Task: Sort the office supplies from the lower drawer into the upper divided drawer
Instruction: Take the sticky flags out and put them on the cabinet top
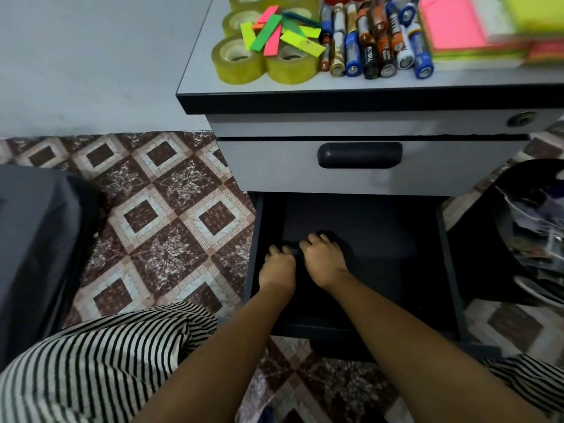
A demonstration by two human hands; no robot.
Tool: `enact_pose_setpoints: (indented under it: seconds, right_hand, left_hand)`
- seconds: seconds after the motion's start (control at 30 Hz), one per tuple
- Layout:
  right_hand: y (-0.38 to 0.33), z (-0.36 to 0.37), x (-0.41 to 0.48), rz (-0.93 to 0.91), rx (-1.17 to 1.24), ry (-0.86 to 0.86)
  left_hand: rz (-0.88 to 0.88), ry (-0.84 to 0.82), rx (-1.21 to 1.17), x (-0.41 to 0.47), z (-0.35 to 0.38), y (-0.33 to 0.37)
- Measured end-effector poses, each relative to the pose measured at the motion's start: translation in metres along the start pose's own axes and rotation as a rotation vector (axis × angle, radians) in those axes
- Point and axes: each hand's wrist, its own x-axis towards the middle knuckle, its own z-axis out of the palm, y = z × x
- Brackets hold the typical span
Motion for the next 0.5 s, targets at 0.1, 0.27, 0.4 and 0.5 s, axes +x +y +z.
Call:
enact_pose_setpoints:
  seconds: [0.1, 0.27, 0.4, 0.5]
  right_hand:
    - [-0.0019, 0.0019, 0.0018, 0.025, 0.059, 0.028]
    - [-0.0067, 0.0043, 0.0030, 0.069, 0.104, -0.007]
    - [-0.0066, 0.0044, 0.0044, 0.122, 0.157, -0.022]
    - [-0.0059, 0.0043, 0.0026, 0.129, 0.143, -0.037]
  left_hand:
    - [-0.005, 0.002, 0.011, 0.0000, 0.0004, 0.0006]
    - [0.011, -0.016, 0.069, 0.0004, 0.0032, 0.0014]
    - [-0.028, -0.021, 0.008, 0.0035, 0.0029, 0.0009]
    - [-0.058, -0.036, -0.057, 0.0066, 0.0005, 0.0000]
